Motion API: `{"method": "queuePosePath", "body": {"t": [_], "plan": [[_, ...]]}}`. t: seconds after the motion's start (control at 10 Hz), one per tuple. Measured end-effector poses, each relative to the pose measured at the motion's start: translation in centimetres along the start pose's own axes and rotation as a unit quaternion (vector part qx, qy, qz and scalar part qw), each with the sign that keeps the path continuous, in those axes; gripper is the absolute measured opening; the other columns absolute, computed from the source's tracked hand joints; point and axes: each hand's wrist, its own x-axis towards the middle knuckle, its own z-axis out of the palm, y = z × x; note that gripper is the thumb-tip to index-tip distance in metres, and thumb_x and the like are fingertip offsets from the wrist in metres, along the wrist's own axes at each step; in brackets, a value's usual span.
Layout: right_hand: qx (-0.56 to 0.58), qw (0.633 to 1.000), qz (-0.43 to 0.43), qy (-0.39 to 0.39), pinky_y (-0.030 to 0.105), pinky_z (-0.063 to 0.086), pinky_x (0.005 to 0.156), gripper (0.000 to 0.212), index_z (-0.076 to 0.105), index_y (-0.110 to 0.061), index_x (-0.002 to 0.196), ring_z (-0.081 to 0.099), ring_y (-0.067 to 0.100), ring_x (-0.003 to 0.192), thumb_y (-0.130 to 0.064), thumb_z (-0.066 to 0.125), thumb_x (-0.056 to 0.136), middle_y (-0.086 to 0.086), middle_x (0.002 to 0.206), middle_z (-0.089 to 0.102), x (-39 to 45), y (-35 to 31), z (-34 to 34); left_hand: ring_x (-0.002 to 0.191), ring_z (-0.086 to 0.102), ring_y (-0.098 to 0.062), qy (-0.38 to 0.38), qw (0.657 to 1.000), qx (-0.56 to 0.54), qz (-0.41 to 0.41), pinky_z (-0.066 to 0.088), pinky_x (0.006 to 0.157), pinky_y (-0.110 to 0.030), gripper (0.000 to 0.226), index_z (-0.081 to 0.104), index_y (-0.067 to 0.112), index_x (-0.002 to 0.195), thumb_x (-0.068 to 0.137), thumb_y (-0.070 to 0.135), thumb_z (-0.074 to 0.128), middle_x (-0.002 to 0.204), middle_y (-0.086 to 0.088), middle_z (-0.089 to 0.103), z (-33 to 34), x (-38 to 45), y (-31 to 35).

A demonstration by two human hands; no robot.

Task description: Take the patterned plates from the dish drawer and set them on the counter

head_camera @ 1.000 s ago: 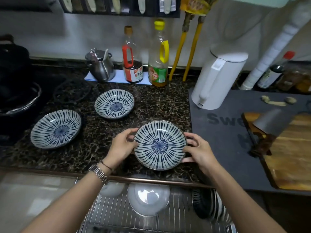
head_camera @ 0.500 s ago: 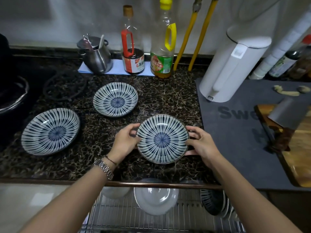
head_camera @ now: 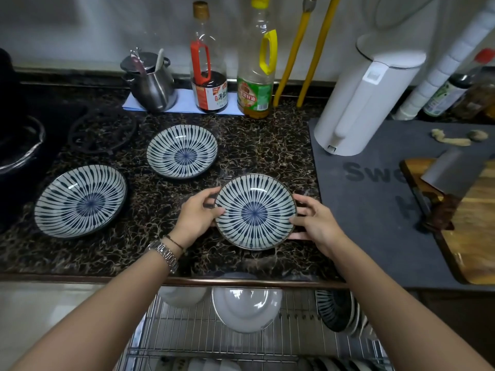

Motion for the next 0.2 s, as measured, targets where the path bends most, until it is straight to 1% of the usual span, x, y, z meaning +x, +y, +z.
{"method": "queuePosePath", "body": {"t": [0.1, 0.2], "plan": [[-0.035, 0.999, 0.01, 0.004, 0.032, 0.061, 0.055, 0.053, 0.043, -0.009, 0.135, 0.068, 0.017, 0.084, 0.001, 0.061, 0.086, 0.007, 0.099, 0.067, -0.5, -0.4, -0.2, 0.097, 0.064, -0.023, -0.012, 0.999, 0.036, -0.005, 0.057, 0.081, -0.043, 0.051, 0.049, 0.012, 0.132, 0.084, 0.009, 0.064, 0.106, -0.011, 0.067, -0.2, -0.5, 0.6], [-0.112, 0.993, -0.004, 0.04, 0.031, 0.059, 0.058, 0.046, 0.047, -0.007, 0.129, 0.061, 0.019, 0.087, -0.015, 0.064, 0.087, 0.003, 0.087, 0.061, -1.3, -1.4, -1.0, 0.095, 0.063, -0.019, 0.024, 0.99, 0.14, 0.009, 0.051, 0.091, -0.037, 0.05, 0.053, 0.013, 0.127, 0.082, 0.027, 0.068, 0.1, -0.005, 0.069, -1.2, -0.8, 1.8]]}}
